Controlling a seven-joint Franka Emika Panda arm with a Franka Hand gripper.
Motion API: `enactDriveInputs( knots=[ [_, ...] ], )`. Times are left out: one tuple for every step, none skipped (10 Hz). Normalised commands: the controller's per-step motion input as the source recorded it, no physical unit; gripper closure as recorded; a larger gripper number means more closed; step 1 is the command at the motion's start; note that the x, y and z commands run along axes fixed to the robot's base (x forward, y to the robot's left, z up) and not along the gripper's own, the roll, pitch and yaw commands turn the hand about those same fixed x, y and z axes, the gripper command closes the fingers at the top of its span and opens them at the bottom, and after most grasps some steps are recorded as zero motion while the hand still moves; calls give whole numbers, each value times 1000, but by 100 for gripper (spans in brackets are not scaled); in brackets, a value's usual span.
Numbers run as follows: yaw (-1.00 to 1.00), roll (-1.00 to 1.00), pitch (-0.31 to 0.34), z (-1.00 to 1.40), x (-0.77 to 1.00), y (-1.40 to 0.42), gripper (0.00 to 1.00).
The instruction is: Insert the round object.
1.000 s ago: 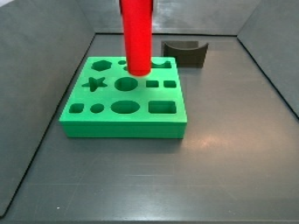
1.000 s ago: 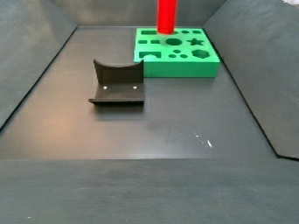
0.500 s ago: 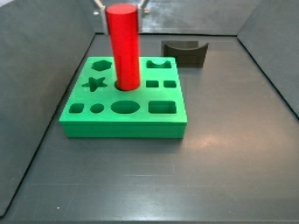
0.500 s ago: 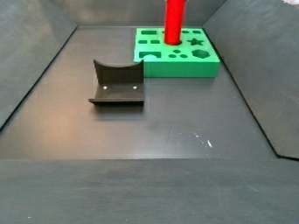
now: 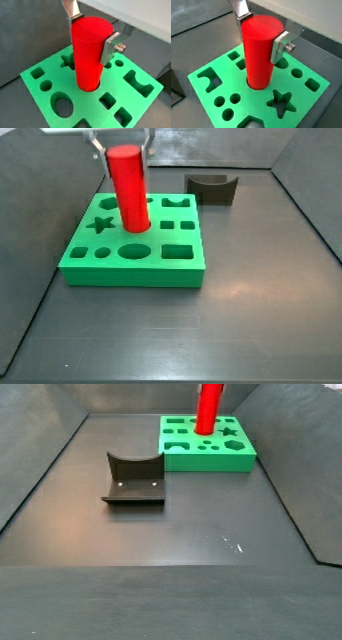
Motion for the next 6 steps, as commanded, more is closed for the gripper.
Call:
enactDriveInputs(
  knots=[
    [0,-6,0,-423,94,0,100],
    [0,0,-19,-389,20,0,100],
    [0,0,-13,-294,0,0,100],
    [0,-20,-73,-163,0,0,100],
    [0,0,-46,-17,0,0,100],
    [0,-7,0,0,0,0,100]
  ],
)
